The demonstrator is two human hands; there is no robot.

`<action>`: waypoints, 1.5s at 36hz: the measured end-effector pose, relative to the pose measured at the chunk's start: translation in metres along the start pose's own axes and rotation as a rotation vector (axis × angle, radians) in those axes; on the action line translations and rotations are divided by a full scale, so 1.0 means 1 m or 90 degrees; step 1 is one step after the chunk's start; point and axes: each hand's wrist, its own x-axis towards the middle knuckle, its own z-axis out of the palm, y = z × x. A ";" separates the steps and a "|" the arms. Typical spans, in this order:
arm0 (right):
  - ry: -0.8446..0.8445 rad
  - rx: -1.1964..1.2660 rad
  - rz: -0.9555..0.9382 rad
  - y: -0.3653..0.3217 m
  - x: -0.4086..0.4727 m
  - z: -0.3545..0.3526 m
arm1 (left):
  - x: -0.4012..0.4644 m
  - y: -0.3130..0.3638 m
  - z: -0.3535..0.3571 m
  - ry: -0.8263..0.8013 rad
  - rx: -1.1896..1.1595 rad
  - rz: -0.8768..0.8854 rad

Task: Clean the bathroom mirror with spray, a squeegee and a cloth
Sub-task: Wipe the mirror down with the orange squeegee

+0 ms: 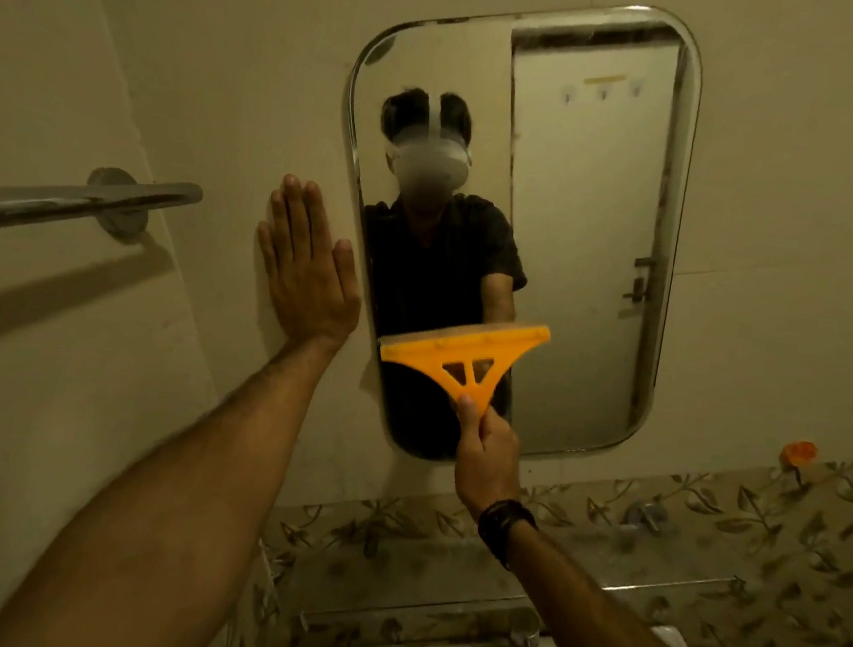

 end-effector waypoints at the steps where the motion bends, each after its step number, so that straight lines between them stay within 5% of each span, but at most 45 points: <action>1: -0.002 -0.002 0.011 0.006 -0.007 -0.001 | 0.000 0.000 0.000 -0.002 0.001 -0.001; 13: 0.001 -0.028 0.061 0.028 -0.044 -0.013 | -0.014 -0.005 0.000 -0.017 0.006 0.006; 21: 0.045 0.039 -0.074 -0.046 0.012 -0.013 | -0.020 -0.007 0.001 -0.013 0.017 0.009; 47: -0.081 -0.118 0.198 0.072 -0.079 -0.021 | -0.031 -0.004 0.001 0.009 0.046 -0.002; 51: -0.049 -0.145 0.276 0.087 -0.088 -0.027 | -0.036 -0.005 0.002 0.001 0.044 -0.008; 54: -0.023 -0.119 0.224 0.084 -0.090 -0.035 | -0.039 -0.006 0.002 0.002 0.040 0.001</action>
